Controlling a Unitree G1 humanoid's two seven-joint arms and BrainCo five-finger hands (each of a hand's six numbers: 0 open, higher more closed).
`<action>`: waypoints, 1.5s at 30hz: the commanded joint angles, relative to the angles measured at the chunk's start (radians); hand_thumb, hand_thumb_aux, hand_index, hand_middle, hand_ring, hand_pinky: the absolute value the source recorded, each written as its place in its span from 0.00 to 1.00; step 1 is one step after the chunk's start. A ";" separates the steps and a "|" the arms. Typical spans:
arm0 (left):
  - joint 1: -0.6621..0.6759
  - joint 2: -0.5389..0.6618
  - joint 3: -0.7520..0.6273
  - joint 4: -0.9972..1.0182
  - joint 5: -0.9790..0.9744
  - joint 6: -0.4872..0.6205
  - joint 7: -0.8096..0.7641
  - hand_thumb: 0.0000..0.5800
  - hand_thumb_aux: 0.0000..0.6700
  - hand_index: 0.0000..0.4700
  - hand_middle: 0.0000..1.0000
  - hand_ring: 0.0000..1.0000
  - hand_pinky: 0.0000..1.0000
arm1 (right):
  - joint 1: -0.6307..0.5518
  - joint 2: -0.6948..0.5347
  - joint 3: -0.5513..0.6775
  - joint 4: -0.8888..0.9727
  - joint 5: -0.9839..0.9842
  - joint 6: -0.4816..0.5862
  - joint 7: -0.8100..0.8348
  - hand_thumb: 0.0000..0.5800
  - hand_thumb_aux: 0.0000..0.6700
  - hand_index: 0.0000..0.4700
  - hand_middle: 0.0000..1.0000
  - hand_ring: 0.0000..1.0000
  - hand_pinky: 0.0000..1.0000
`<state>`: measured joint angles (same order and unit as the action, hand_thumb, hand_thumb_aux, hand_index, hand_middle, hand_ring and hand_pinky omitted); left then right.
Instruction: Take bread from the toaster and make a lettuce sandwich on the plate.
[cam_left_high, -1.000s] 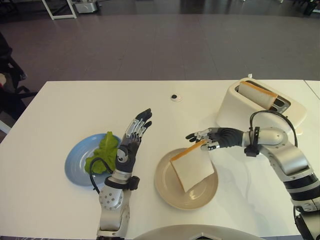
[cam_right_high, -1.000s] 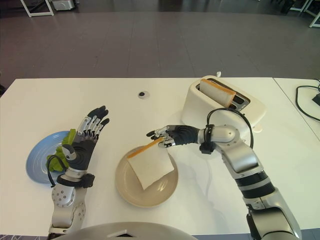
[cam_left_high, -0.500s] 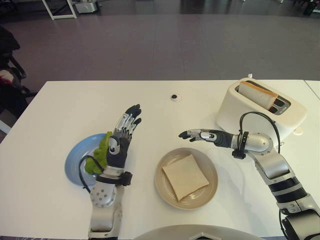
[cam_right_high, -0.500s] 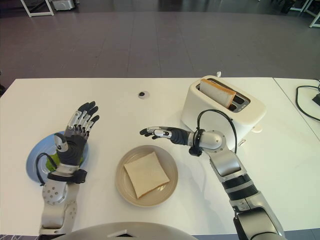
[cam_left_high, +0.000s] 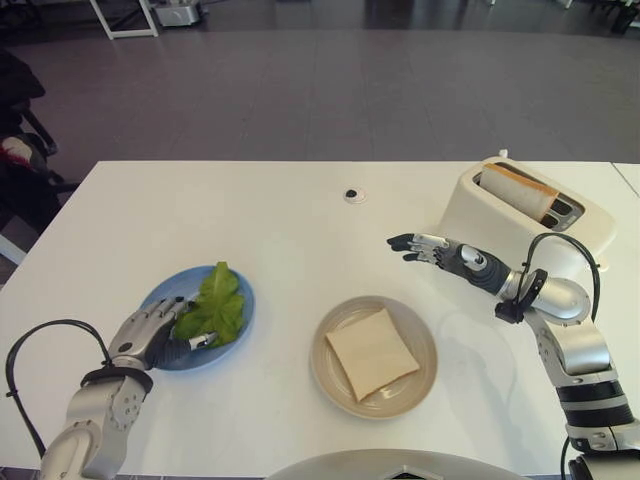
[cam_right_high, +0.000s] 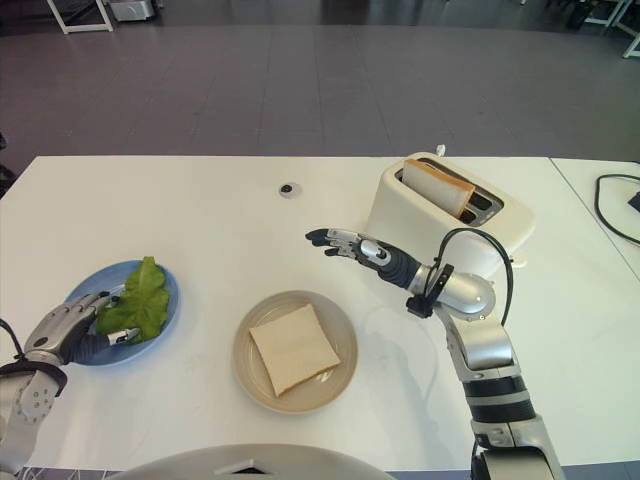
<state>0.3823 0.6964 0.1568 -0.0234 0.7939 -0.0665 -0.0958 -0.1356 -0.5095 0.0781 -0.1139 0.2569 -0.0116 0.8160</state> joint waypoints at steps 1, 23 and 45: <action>-0.038 0.038 -0.042 0.104 -0.005 -0.019 0.013 0.37 0.20 0.20 0.00 0.00 0.00 | 0.006 0.006 -0.011 -0.014 -0.002 -0.006 -0.012 0.00 0.00 0.00 0.00 0.00 0.00; 0.036 0.091 0.022 -0.012 -0.133 -0.096 0.072 1.00 1.00 1.00 0.00 0.00 0.00 | -0.012 0.015 0.007 0.064 -0.036 -0.052 -0.017 0.00 0.00 0.00 0.00 0.00 0.00; 0.013 0.101 0.143 0.111 -0.471 -0.318 -0.062 1.00 1.00 1.00 0.00 0.00 0.00 | -0.023 0.044 -0.004 0.172 -0.051 -0.100 -0.042 0.00 0.00 0.00 0.00 0.00 0.00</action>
<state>0.3958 0.8027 0.2794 0.0753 0.3570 -0.3768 -0.1428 -0.1434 -0.4679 0.0793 0.0493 0.2154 -0.1115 0.7742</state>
